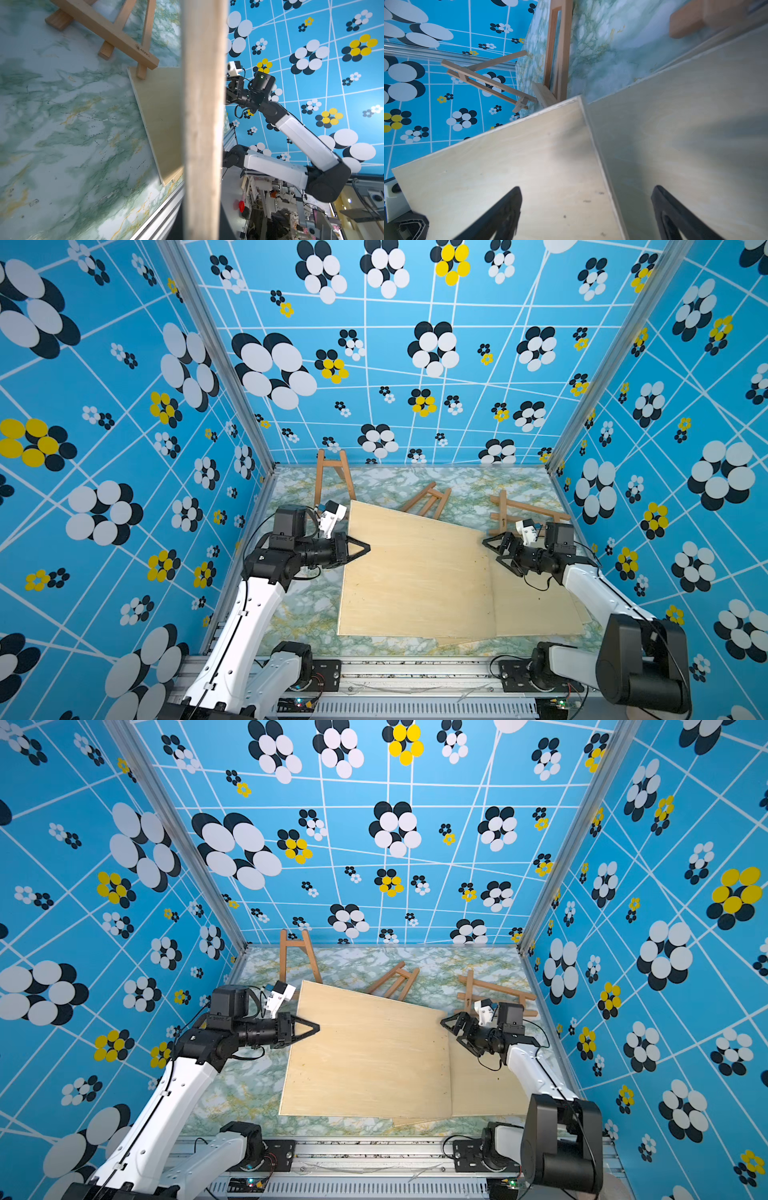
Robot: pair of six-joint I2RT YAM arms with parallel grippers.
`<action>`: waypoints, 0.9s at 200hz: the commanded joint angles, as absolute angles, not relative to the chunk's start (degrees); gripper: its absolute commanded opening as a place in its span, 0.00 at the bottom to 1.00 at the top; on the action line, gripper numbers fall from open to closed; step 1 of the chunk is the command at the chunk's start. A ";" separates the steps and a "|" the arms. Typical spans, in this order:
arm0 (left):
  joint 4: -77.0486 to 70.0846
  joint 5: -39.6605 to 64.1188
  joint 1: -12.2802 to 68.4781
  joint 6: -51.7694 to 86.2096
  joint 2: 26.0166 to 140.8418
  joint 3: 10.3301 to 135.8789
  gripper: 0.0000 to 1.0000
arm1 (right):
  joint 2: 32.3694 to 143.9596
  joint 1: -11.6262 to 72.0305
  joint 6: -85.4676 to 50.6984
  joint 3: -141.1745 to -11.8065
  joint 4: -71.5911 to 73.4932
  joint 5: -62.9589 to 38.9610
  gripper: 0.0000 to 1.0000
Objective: Assemble the easel
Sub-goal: Pick up the drawing board.
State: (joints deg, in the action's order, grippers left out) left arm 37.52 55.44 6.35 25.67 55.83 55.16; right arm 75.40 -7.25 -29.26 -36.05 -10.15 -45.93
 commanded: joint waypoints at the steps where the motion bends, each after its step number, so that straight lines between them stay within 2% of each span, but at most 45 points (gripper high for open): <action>1: 34.72 55.71 3.11 14.98 55.15 57.22 0.00 | 78.19 -7.43 -28.20 -36.07 -5.59 -50.98 0.99; 36: 33.43 56.53 0.89 14.43 56.64 56.14 0.00 | 81.05 -7.25 -26.65 -35.57 -2.15 -56.10 0.99; 83: 23.70 58.99 -2.05 19.66 57.20 51.09 0.00 | 87.45 -2.44 -35.69 -33.04 12.35 -61.52 0.98; 119: 19.98 60.25 -3.94 21.57 57.79 49.29 0.00 | 88.98 2.32 -39.88 -33.02 20.04 -62.84 0.89; 159: 17.80 62.31 -7.95 21.85 58.42 48.01 0.00 | 87.31 3.22 -49.22 -29.65 38.11 -64.75 0.84; 180: 9.42 64.96 -11.29 27.72 59.82 44.80 0.00 | 89.66 3.58 -59.76 -28.42 55.21 -66.40 0.80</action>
State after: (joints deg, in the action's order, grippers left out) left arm 25.12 65.34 -7.44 24.43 58.63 47.18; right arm 88.84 2.24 -46.13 -29.56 32.86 -59.46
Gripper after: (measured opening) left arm 0.112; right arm 0.819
